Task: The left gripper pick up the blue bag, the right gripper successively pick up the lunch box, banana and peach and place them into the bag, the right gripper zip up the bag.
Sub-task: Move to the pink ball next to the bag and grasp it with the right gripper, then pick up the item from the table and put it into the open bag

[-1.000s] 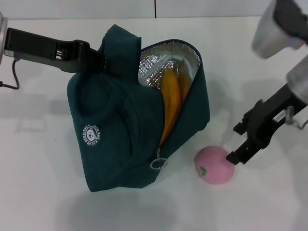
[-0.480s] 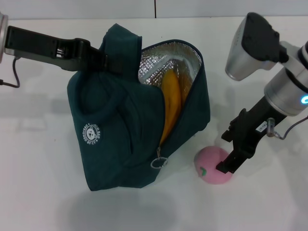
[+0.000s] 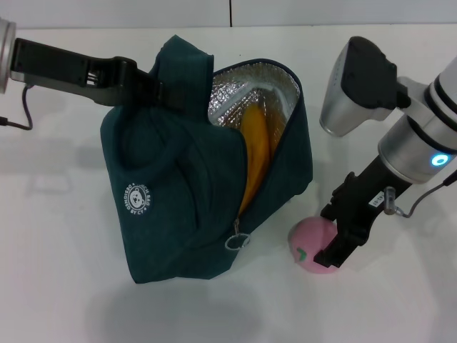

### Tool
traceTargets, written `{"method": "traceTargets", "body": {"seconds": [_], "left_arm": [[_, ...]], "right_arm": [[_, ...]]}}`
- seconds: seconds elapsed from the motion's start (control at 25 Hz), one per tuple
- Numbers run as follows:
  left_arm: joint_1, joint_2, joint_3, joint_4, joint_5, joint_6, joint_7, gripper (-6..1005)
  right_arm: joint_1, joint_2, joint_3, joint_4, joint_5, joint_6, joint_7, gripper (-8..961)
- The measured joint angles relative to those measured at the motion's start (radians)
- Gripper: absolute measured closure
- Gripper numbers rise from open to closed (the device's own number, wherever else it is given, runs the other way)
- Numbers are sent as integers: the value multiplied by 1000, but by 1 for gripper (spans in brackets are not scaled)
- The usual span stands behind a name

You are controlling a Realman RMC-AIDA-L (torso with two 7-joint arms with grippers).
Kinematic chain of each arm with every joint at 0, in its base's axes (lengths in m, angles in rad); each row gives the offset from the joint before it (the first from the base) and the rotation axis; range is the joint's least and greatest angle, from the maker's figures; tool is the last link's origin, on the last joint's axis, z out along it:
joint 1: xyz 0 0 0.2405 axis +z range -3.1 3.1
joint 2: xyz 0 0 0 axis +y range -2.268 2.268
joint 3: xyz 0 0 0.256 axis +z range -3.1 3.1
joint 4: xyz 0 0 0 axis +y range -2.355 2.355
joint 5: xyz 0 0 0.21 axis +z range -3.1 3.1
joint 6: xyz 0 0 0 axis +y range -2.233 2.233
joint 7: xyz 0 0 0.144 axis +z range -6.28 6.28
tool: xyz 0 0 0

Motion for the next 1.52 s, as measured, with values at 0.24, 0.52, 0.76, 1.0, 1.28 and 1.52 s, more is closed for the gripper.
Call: {"method": "traceTargets", "body": {"seconds": [0.24,0.52,0.76,1.0,1.28,1.52], "left_arm": [[2,0,0,0,0,0,0,954],[1,2,0,0,0,0,2,954],[1,4,0,0,0,0,2,954],[1,6,0,0,0,-2,2,954],[4,6,0,0,0,-8,2,954],[5,6,0,0,0,-9,2,954]], "right_arm": [[3,-2,-21,-7,-7,15,5,199],[3,-3,-29,-10,-7,13,2,326],[7,-7,-23,-11,-8,1,1,593],[13,-7,47,-52,41,-120,-11,640],[2,-11,316,-88,236,-294,-42,672],[-22,-17,600,-58,310,-338,-46,707]]}}
